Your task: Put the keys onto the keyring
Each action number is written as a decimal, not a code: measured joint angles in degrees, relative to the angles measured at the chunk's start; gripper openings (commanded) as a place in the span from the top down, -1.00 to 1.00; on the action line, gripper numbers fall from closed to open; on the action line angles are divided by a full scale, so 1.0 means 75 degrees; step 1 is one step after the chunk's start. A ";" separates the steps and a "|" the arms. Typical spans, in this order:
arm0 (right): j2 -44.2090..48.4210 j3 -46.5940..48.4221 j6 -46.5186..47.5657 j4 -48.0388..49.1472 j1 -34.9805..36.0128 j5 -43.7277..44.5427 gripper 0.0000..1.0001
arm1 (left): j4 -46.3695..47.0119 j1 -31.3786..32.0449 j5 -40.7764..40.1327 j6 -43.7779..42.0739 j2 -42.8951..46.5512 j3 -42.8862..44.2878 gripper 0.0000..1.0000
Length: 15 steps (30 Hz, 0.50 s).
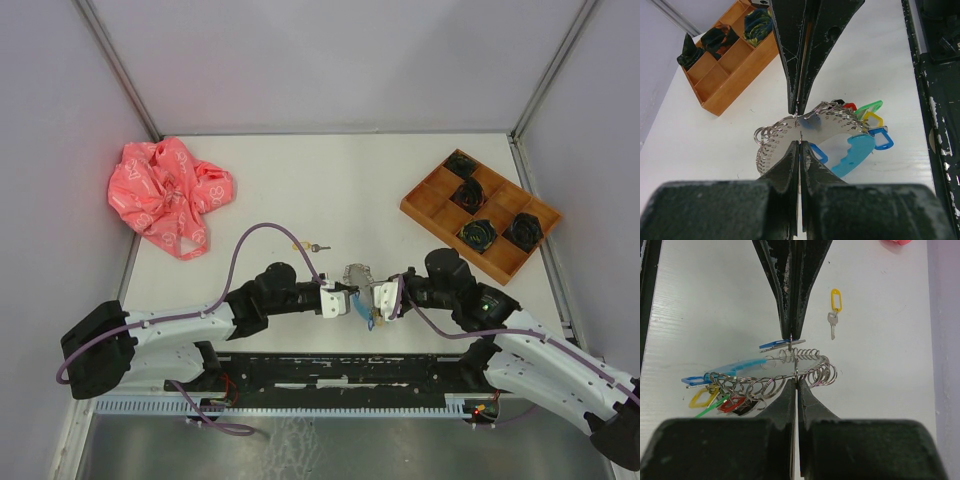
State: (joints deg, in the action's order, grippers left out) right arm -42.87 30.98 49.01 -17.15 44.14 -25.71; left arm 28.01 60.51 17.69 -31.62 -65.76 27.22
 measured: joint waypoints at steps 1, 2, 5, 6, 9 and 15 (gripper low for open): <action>-0.0009 0.0000 -0.0017 0.0003 0.0000 -0.0003 0.99 | 0.0000 0.0000 -0.0003 0.0000 0.0003 0.0003 0.95; -0.0015 0.0000 -0.0020 0.0009 0.0000 -0.0017 0.99 | 0.0000 0.0000 0.0000 0.0000 0.0000 0.0006 0.95; -0.0038 0.0000 -0.0035 0.0044 0.0000 -0.0023 0.99 | 0.0000 0.0000 0.0029 0.0000 0.0000 0.0006 0.95; -0.0044 0.0000 -0.0041 0.0047 0.0000 -0.0026 0.99 | 0.0000 0.0000 0.0035 0.0000 0.0000 0.0006 0.95; -0.0044 0.0000 -0.0047 0.0050 0.0000 -0.0041 0.99 | 0.0003 0.0000 0.0047 0.0000 0.0000 0.0006 0.95; -0.0058 0.0000 -0.0047 0.0050 0.0000 -0.0108 0.99 | 0.0038 0.0000 0.0047 0.0000 -0.0026 0.0006 0.95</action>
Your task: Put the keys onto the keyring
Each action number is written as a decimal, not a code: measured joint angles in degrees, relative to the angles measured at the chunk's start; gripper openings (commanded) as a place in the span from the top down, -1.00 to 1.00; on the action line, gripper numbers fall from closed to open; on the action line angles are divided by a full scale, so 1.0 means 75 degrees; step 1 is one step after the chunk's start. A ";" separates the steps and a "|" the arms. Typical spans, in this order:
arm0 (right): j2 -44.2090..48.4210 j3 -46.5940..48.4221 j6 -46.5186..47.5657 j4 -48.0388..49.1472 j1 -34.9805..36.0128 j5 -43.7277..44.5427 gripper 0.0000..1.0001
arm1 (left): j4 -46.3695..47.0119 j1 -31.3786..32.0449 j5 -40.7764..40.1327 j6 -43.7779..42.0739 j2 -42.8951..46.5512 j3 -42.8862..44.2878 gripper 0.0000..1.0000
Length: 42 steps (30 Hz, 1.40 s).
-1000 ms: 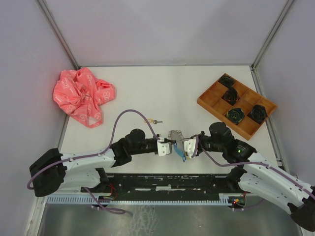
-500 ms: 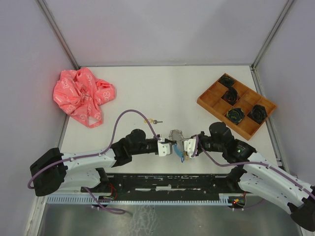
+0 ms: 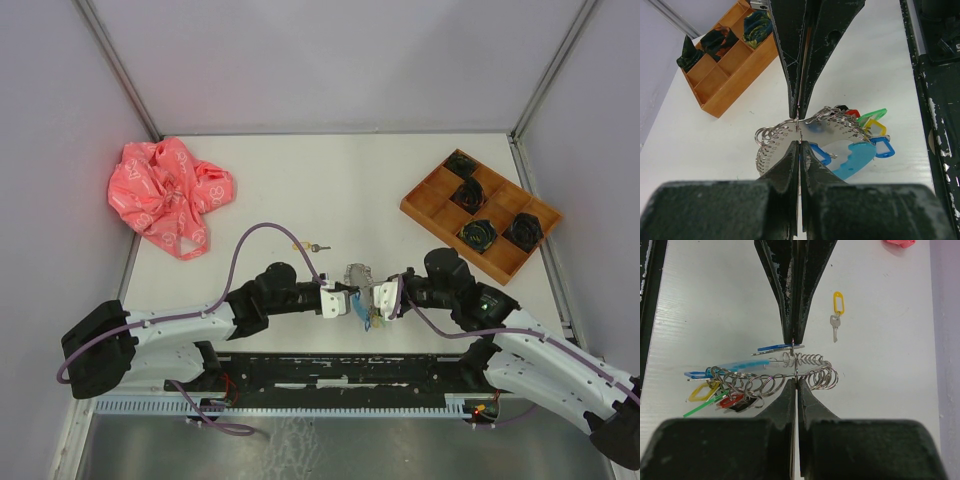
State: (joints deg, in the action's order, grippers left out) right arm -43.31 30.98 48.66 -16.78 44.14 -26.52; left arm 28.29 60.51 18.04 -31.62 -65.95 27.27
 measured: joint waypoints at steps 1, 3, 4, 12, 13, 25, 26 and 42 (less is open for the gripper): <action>-0.0009 0.0000 0.0000 0.0000 0.0000 -0.0012 0.99 | 0.0015 0.0000 0.0000 0.0000 -0.0003 0.0000 0.95; -0.0020 0.0000 0.0000 0.0000 0.0000 -0.0029 0.99 | 0.0020 0.0003 0.0000 0.0000 -0.0006 0.0000 0.95; -0.0029 0.0000 0.0000 0.0003 0.0000 -0.0035 0.99 | 0.0020 0.0003 0.0000 0.0000 -0.0006 0.0000 0.95; -0.0041 0.0000 0.0000 0.0003 0.0000 -0.0052 0.99 | 0.0023 0.0015 0.0000 0.0000 -0.0009 0.0003 0.95; -0.0041 0.0000 0.0000 0.0003 0.0000 -0.0052 0.99 | 0.0023 0.0015 0.0000 0.0000 -0.0009 0.0003 0.95; -0.0079 0.0000 0.0000 -0.0003 0.0000 -0.0050 0.99 | 0.0020 0.0015 -0.0003 -0.0035 -0.0015 0.0003 0.95; -0.0079 0.0000 0.0000 -0.0003 0.0000 -0.0050 0.99 | 0.0020 0.0015 -0.0003 -0.0038 -0.0015 0.0003 0.95; -0.0090 0.0000 0.0000 -0.0003 0.0000 -0.0052 0.99 | -0.0026 0.0015 -0.0009 -0.0140 -0.0015 0.0032 0.95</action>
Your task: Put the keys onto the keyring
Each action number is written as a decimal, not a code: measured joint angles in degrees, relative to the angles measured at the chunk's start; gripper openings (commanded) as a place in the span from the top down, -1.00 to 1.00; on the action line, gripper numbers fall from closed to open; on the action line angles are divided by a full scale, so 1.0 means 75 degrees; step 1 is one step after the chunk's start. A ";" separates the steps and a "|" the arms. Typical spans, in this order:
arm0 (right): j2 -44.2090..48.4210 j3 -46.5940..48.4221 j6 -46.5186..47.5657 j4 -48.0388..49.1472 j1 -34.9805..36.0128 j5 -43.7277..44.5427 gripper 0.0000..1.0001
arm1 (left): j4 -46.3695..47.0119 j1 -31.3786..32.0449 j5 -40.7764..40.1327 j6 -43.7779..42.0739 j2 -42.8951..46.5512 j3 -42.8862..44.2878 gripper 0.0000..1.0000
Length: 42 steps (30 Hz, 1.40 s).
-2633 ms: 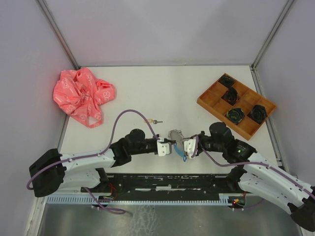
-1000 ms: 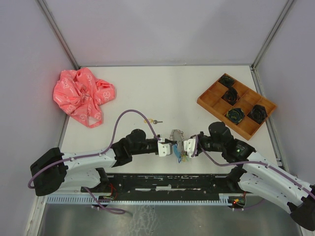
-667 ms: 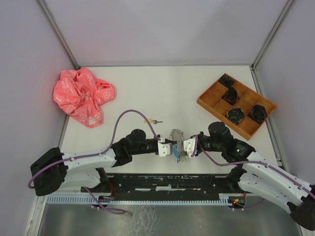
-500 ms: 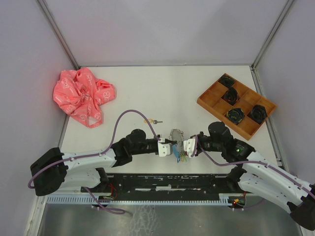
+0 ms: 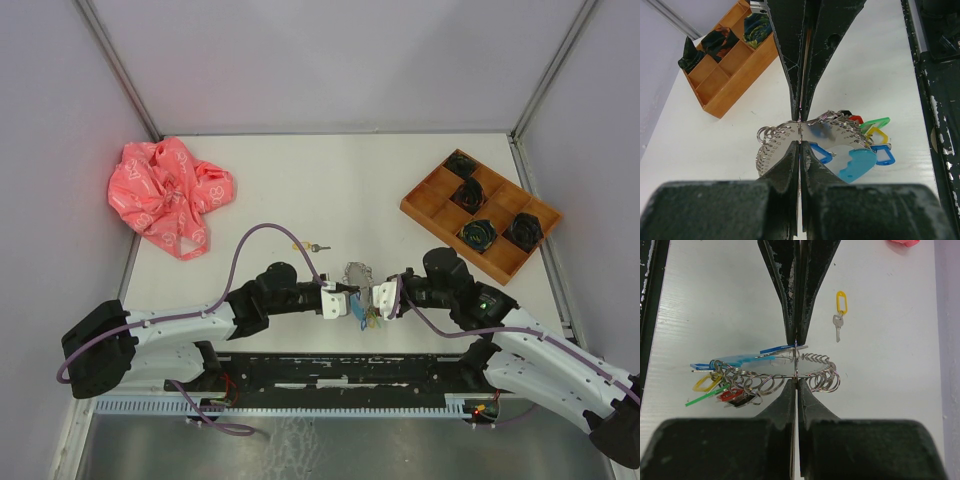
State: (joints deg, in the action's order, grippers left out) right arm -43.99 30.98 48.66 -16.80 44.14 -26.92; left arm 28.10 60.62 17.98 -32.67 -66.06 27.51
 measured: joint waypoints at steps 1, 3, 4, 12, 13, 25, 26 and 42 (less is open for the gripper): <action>0.0000 0.0000 0.0000 0.0000 0.0000 0.0000 0.99 | -0.0023 0.0000 -0.0003 -0.0003 0.0000 0.0006 0.95; 0.0000 0.0000 0.0000 0.0000 0.0000 0.0000 0.99 | -0.0044 0.0000 -0.0003 -0.0003 0.0000 0.0009 0.95; 0.0000 0.0000 0.0000 0.0000 0.0000 0.0000 0.99 | -0.0055 0.0000 -0.0006 -0.0006 0.0000 0.0012 0.95; 0.0000 0.0000 0.0000 0.0000 0.0000 0.0000 0.99 | -0.0134 0.0000 -0.0006 -0.0050 0.0000 0.0012 0.95; 0.0000 0.0000 0.0000 0.0000 0.0000 0.0000 0.99 | -0.0137 0.0000 -0.0006 -0.0050 0.0000 0.0012 0.95; 0.0000 0.0000 -0.0012 0.0000 0.0000 0.0000 0.99 | -0.0134 0.0000 -0.0020 -0.0050 0.0000 0.0015 0.95; 0.0000 0.0000 -0.0029 0.0000 0.0000 0.0000 0.99 | -0.0134 0.0000 -0.0023 -0.0050 0.0000 0.0015 0.95; -0.0003 0.0000 -0.0061 0.0003 0.0000 -0.0012 0.99 | -0.0119 0.0000 -0.0015 -0.0050 0.0000 0.0015 0.95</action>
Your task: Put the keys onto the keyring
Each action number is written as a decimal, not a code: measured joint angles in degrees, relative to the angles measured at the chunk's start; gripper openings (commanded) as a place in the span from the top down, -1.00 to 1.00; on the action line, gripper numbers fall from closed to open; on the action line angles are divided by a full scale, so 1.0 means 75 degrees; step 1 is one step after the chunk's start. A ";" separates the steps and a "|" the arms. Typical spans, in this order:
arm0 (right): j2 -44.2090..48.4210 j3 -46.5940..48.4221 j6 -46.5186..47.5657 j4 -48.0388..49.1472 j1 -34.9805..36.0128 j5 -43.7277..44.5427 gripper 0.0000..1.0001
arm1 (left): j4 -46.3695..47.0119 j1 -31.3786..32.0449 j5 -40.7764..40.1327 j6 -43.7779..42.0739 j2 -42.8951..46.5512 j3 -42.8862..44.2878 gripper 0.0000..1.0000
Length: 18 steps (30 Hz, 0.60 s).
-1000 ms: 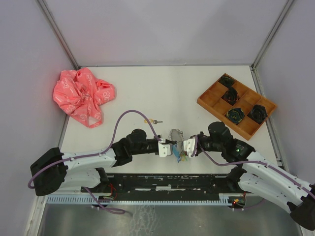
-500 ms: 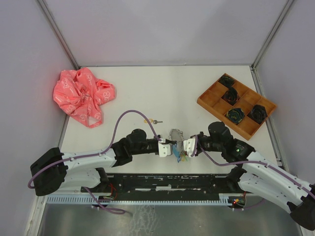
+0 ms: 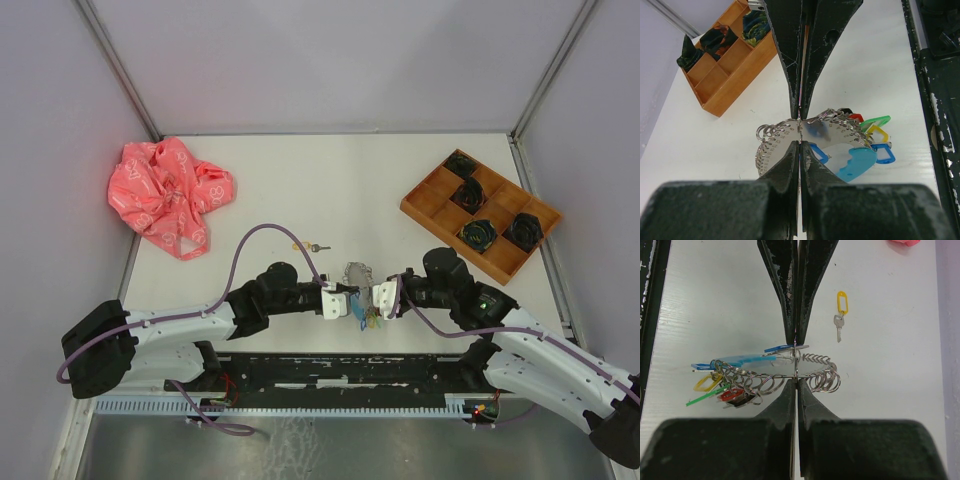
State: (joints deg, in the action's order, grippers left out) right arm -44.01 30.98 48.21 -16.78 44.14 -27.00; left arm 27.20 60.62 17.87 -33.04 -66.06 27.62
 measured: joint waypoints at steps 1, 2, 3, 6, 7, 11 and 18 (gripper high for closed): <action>0.0000 0.0000 0.0000 0.0000 0.0000 0.0000 0.99 | 0.0006 0.0000 0.0000 0.0000 0.0000 0.0000 0.95; 0.0000 0.0000 0.0000 0.0000 0.0000 -0.0006 0.99 | 0.0012 0.0000 0.0000 0.0000 0.0000 0.0000 0.95; 0.0000 0.0000 -0.0003 0.0000 0.0000 -0.0012 0.99 | 0.0023 0.0000 0.0000 0.0000 0.0000 0.0000 0.95; -0.0020 0.0000 -0.0009 0.0003 0.0000 -0.0017 0.99 | 0.0047 0.0000 0.0003 0.0000 -0.0003 0.0000 0.95; -0.0035 0.0000 -0.0020 0.0003 0.0000 -0.0017 0.99 | 0.0050 0.0000 0.0003 0.0000 -0.0003 0.0000 0.95; -0.0090 0.0000 -0.0052 0.0006 0.0000 -0.0023 0.99 | 0.0052 0.0000 0.0015 0.0000 -0.0061 0.0000 0.95; -0.0099 0.0000 -0.0149 0.0044 0.0000 -0.0055 0.99 | 0.0058 0.0000 0.0026 0.0000 -0.0128 0.0000 0.95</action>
State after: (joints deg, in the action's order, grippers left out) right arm -44.75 30.98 47.09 -16.45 44.14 -27.42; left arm 27.64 60.62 18.06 -33.04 -67.02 27.62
